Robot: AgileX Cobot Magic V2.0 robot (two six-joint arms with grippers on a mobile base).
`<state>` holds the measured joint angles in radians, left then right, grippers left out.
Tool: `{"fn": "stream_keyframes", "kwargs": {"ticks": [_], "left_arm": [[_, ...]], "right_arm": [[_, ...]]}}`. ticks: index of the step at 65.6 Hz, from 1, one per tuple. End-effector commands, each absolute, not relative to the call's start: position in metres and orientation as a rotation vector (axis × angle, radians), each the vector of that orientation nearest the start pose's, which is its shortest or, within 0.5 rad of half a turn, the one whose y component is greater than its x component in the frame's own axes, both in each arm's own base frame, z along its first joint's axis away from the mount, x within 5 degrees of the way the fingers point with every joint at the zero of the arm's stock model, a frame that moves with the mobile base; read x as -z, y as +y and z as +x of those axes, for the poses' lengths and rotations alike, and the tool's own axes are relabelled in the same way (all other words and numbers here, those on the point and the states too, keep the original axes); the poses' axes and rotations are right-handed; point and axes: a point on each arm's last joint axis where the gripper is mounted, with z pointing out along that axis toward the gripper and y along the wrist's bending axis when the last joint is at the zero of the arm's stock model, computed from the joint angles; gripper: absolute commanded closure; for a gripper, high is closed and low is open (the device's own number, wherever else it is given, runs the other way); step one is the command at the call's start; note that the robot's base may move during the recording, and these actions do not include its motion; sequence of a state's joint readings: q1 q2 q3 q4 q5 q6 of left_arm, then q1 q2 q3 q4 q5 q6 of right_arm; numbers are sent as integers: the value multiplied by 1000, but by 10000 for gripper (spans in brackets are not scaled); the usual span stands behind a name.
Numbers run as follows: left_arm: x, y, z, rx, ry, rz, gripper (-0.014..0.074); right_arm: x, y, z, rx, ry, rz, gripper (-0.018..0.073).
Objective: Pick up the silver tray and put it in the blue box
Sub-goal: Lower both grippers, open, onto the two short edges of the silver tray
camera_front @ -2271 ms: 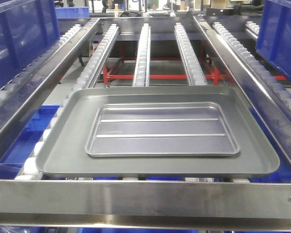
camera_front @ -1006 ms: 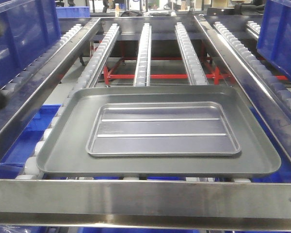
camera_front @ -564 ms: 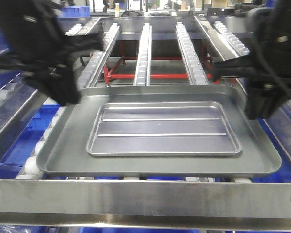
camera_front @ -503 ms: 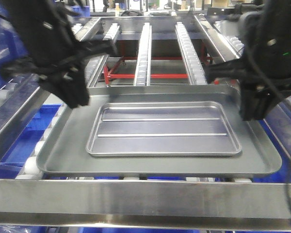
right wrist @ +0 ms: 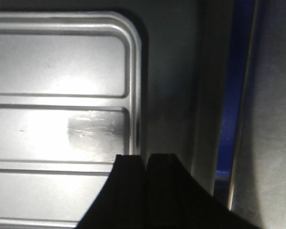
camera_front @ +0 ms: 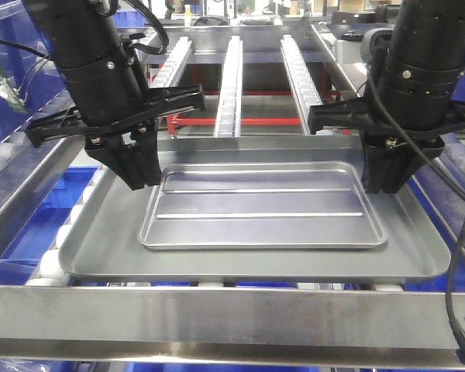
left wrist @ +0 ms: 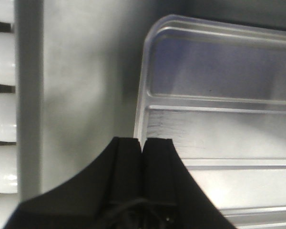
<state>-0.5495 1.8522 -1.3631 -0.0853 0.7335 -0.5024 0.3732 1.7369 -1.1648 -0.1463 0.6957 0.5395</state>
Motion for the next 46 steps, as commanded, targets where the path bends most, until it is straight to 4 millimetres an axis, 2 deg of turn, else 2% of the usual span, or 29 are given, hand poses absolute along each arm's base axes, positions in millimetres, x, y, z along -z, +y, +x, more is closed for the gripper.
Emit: {"fn": "stream_keyframes", "kwargs": {"ticks": [1,12,17,25,29,31,39,46], "left_arm": [[-250,-213,332,462,2694,-15,694],[-250,-212,333,425,2683,27,683],[-250,-211,334,366,2660,83,640],[-250,-216,332,346,2645,127,478],[-250,-218,330,362,2650,122,387],[-250,-218,330,379,2652,111,369],[-249,-221,329,421,2665,79,366],[-249,-221,329,423,2666,78,366]], "right_arm": [[-239,121,334,-144,2637,90,500],[-239,121,334,-141,2639,87,478],[-239,121,334,-140,2640,83,373],[-237,121,335,-138,2643,83,236],[-234,122,336,-136,2650,82,217],[-230,122,337,-132,2658,81,217],[-218,124,339,-117,2695,85,216],[-218,125,340,-134,2695,97,205]]}}
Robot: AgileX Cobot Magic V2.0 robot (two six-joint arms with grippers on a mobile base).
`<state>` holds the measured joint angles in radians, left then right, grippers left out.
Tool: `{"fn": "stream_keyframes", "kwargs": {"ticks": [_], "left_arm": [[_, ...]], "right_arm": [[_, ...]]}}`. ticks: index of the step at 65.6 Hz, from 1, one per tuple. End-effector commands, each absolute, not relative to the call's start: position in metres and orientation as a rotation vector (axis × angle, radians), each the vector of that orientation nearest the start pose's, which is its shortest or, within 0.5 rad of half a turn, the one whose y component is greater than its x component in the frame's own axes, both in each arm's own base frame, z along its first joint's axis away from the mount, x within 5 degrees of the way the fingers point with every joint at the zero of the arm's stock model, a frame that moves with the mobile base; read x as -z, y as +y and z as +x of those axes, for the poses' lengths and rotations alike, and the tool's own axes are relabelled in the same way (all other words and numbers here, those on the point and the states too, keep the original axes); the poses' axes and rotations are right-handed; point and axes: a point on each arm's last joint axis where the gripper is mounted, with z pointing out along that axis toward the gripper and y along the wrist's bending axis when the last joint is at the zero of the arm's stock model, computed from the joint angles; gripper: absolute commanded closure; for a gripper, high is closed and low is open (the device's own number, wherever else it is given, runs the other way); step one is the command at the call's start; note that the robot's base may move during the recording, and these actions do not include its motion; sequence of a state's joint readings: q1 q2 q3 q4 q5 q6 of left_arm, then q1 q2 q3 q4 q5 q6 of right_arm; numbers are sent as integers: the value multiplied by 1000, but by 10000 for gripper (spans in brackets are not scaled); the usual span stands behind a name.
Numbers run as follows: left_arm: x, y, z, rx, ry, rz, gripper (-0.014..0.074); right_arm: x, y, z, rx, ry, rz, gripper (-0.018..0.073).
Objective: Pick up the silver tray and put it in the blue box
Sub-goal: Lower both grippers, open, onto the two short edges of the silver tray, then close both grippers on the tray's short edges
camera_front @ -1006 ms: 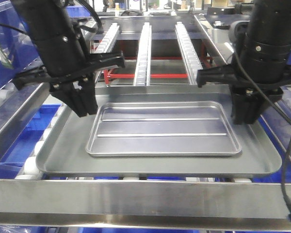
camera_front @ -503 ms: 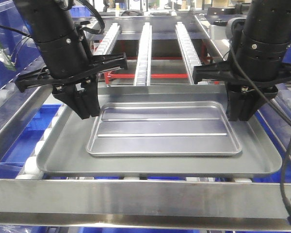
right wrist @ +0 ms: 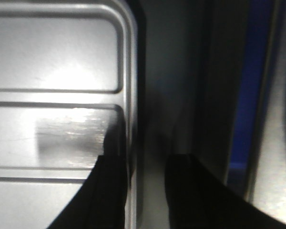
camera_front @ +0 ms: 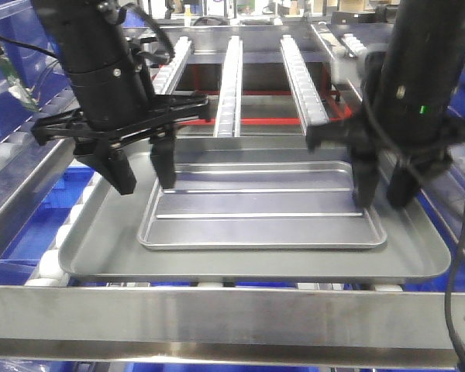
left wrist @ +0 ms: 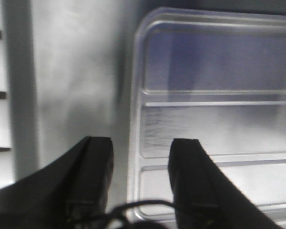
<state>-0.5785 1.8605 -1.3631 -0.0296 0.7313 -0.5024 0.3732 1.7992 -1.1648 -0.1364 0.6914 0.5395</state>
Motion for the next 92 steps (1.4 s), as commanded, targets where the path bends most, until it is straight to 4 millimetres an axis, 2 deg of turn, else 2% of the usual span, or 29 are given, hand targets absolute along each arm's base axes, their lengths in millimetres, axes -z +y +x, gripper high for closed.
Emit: {"fn": "stream_keyframes", "kwargs": {"ticks": [1,7,28,50,82,92], "left_arm": [[-249,-221,329,423,2666,78,366],[-249,-221,329,425,2663,78,366],[-249,-221,329,424,2665,78,366],[-227,-220,331,355,2710,104,366],[-227,-220,333,353,2692,113,366],[-222,-221,334,350,2697,113,366]], "right_arm": [[-218,125,340,-135,2693,95,200],[-219,125,340,-139,2685,92,163],[-220,126,342,-152,2666,90,164],[-220,126,342,-153,2664,90,164],[-217,126,343,-152,2667,89,164],[-209,127,344,-140,2690,89,164]]}}
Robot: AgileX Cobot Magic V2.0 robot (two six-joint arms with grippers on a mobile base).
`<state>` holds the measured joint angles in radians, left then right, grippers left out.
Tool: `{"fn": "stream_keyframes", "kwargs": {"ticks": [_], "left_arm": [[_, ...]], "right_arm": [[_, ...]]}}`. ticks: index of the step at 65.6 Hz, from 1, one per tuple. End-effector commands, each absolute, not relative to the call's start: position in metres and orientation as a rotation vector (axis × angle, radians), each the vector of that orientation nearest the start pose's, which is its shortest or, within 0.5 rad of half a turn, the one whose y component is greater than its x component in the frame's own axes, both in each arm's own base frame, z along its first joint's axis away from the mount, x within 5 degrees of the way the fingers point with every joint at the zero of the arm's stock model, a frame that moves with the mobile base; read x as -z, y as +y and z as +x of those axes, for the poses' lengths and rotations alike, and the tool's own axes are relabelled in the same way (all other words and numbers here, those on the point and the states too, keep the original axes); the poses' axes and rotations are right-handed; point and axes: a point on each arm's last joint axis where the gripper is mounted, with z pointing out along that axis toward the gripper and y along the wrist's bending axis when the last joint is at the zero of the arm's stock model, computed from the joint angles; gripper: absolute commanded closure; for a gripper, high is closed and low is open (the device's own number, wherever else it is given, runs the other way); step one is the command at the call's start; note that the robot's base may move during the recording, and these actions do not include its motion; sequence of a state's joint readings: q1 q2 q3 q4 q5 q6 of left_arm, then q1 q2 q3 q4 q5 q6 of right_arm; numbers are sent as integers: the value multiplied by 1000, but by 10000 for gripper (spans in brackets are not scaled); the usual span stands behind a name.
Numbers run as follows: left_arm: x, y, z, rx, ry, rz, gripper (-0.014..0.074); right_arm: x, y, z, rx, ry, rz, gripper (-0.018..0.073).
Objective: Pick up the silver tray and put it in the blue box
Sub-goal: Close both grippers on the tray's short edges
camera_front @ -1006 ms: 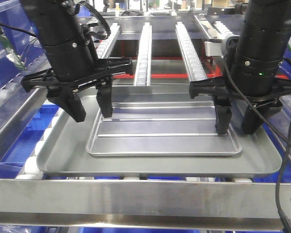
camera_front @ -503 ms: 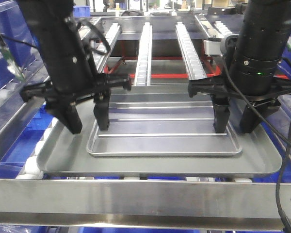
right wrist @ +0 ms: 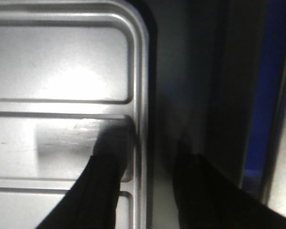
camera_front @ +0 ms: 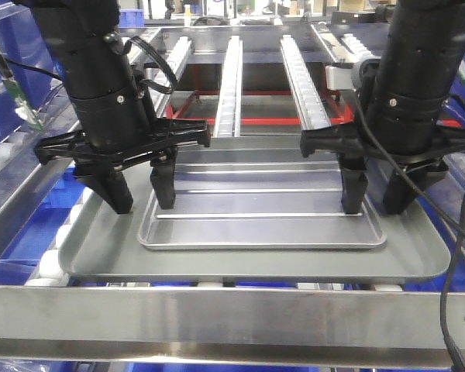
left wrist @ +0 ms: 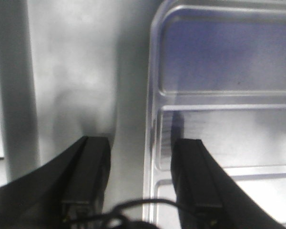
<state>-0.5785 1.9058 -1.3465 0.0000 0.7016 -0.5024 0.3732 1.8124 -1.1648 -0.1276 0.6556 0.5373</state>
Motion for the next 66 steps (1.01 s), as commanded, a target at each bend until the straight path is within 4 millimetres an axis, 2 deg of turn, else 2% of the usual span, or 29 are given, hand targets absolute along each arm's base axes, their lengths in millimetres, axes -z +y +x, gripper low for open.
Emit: {"fn": "stream_keyframes", "kwargs": {"ticks": [1,33,39,44,57,66], "left_arm": [[-221,-221,334,348,2699,113,366],[-219,-221,334,346,2715,108,369],[-219,-221,334,346,2715,108,410],[-219,-221,334,346,2715,108,472],[-218,-221,334,345,2717,108,638],[-218,-221,334,345,2717,108,702]], "right_arm": [[-209,127,345,-139,2691,89,164],[-208,127,345,-142,2687,88,167],[-208,127,345,-142,2687,88,172],[-208,127,345,-142,2688,88,223],[-208,127,345,-136,2696,89,513],[-207,127,344,-133,2700,89,507]]}}
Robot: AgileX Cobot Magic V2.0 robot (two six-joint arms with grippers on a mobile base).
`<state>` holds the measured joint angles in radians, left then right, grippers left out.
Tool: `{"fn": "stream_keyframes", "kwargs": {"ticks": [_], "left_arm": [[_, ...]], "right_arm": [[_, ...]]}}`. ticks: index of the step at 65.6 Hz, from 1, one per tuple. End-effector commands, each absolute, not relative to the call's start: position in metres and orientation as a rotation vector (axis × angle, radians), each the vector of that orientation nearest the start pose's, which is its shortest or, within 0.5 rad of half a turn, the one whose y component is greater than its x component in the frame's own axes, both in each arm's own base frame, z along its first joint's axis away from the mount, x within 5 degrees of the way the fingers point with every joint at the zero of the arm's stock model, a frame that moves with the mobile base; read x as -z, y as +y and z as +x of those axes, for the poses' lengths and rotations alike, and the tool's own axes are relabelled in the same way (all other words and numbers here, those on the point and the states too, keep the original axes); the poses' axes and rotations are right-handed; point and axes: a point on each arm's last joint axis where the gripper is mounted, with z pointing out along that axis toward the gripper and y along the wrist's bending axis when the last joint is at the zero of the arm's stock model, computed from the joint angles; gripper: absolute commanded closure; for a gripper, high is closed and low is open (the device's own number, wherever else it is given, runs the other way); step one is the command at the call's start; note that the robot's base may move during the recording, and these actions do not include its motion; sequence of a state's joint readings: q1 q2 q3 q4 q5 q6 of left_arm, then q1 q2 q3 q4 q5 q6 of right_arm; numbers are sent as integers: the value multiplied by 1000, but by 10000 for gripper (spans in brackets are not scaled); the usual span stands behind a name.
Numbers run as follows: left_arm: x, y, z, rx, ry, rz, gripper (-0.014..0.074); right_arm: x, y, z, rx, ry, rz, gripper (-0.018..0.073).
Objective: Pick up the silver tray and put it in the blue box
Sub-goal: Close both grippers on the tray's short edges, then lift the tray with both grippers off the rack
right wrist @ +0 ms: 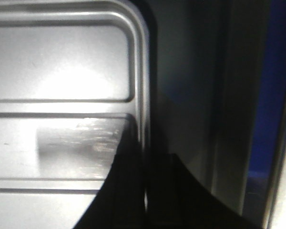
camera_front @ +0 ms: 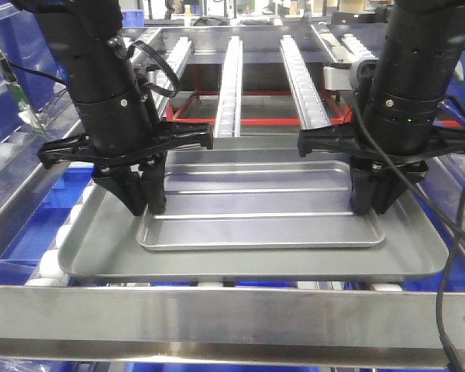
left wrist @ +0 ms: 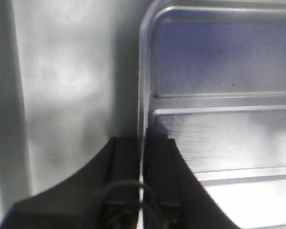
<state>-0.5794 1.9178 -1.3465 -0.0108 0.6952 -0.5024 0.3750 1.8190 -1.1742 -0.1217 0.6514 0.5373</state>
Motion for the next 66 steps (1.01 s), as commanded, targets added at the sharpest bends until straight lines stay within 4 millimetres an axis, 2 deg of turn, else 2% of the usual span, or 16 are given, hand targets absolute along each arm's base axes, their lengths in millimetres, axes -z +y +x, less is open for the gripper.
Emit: {"fn": "stream_keyframes", "kwargs": {"ticks": [1,29,35,41,47,57,62,66], "left_arm": [[-218,-221,334,345,2717,108,699],[-222,-223,336,368,2690,103,700],[-237,-223,336,376,2679,103,700],[-264,-220,334,380,2635,116,700],[-288,-215,327,390,2609,117,700],[-304,-210,315,390,2614,119,700],[-308,-208,308,386,2627,121,700],[-310,-207,300,393,2630,121,700]], "right_arm": [[-207,127,344,-133,2700,89,507],[-209,127,346,-142,2686,88,506],[-226,127,347,-134,2685,98,506],[-254,126,346,-135,2665,112,506],[-273,124,342,-153,2642,153,505],[-291,123,322,-163,2654,205,505],[-301,129,304,-202,2627,202,505],[-302,131,292,-205,2617,216,505]]}}
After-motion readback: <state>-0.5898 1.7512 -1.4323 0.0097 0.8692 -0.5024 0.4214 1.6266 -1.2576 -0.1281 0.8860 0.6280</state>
